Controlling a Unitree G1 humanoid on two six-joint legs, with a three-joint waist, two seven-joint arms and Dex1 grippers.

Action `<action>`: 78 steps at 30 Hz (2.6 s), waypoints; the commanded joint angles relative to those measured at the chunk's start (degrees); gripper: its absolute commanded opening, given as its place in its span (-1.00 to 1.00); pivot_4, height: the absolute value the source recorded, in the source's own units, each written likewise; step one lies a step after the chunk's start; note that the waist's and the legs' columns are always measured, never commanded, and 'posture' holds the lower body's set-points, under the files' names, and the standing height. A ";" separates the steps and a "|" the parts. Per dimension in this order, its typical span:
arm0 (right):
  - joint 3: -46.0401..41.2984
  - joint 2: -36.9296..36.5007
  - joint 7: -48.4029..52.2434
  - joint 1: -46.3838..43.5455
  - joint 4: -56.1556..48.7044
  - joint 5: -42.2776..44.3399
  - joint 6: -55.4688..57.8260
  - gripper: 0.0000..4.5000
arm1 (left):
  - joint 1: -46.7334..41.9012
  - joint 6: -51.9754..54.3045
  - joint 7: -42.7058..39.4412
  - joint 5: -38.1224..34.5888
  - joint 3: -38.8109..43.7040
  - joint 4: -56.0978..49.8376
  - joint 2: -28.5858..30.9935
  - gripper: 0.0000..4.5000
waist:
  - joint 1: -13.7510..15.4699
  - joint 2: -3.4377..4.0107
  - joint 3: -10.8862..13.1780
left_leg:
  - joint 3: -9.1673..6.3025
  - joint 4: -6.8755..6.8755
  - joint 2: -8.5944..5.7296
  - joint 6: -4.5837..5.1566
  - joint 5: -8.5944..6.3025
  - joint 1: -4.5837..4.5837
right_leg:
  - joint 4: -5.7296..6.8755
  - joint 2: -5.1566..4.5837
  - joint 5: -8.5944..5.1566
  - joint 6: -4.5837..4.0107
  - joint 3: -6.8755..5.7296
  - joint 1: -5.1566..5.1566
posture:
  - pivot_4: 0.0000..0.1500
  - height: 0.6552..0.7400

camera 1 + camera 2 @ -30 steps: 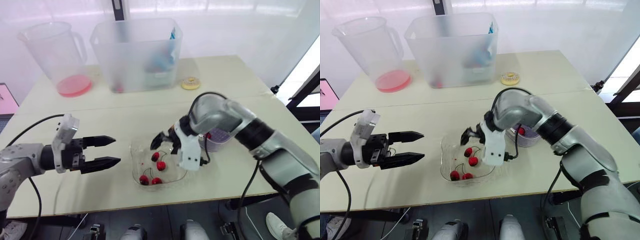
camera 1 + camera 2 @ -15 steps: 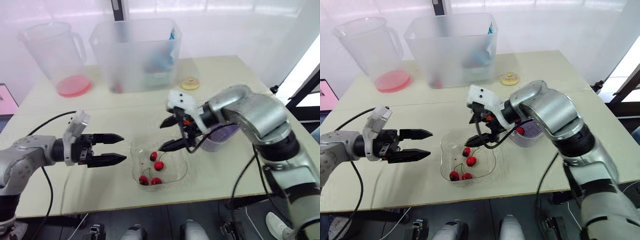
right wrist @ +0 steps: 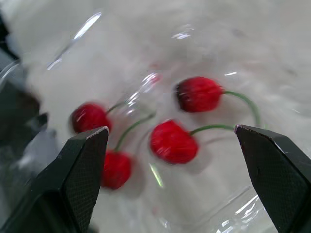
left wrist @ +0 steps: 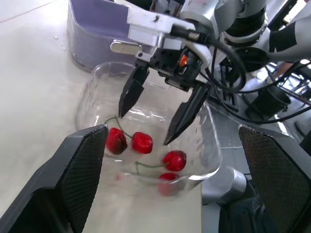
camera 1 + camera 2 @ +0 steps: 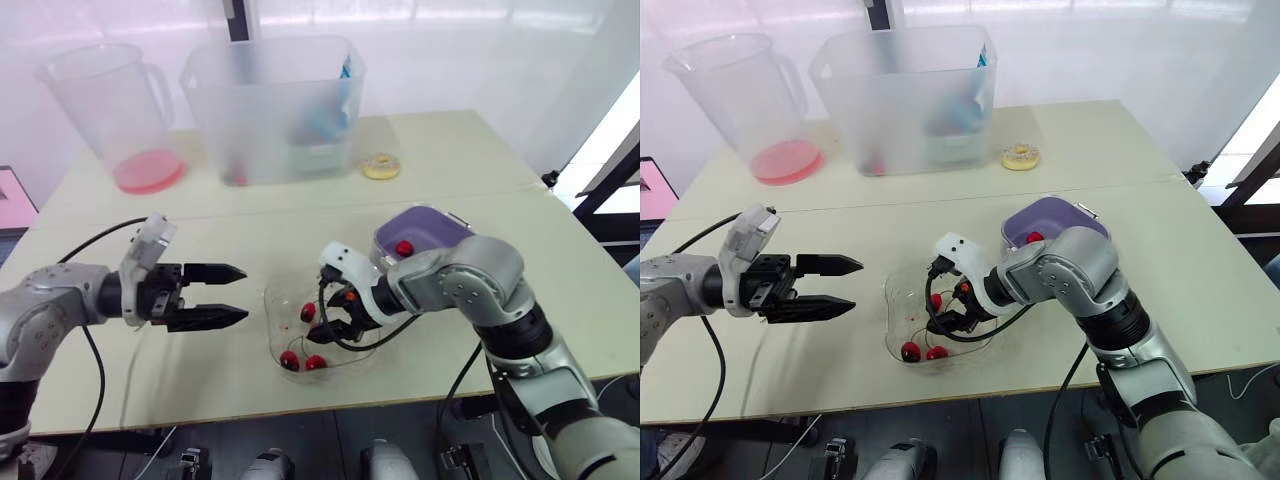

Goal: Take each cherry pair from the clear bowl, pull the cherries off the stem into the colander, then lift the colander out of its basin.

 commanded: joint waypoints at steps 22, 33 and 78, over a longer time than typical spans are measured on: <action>9.94 -5.97 -10.62 -10.58 4.12 18.69 0.38 0.97 | 0.13 -1.81 1.96 1.51 0.97 -1.01 -0.68 1.00 | -0.03 -0.01 -0.01 | 0.00 -0.01 0.00 0.00 0.00 0.00 | -0.01 0.01 0.00 0.00 -0.02 0.00 | 1.00 1.00; 10.97 -2.84 -14.49 -8.52 7.09 18.45 0.38 0.97 | 2.33 -2.48 2.88 2.27 1.14 -2.67 -1.07 1.00 | -0.04 -0.01 -0.01 | 0.00 -0.01 0.01 0.00 0.00 0.00 | -0.01 0.02 0.00 0.00 -0.02 0.01 | 1.00 1.00; 7.42 -31.71 24.02 -18.89 -11.79 -11.31 -33.54 -0.50 | -17.07 5.09 13.91 -2.83 0.32 6.53 -11.11 1.00 | 0.64 -0.05 -0.02 | 0.09 0.07 -0.05 0.07 -0.04 -0.02 | 0.04 0.02 0.00 0.03 -0.03 0.02 | 1.00 1.00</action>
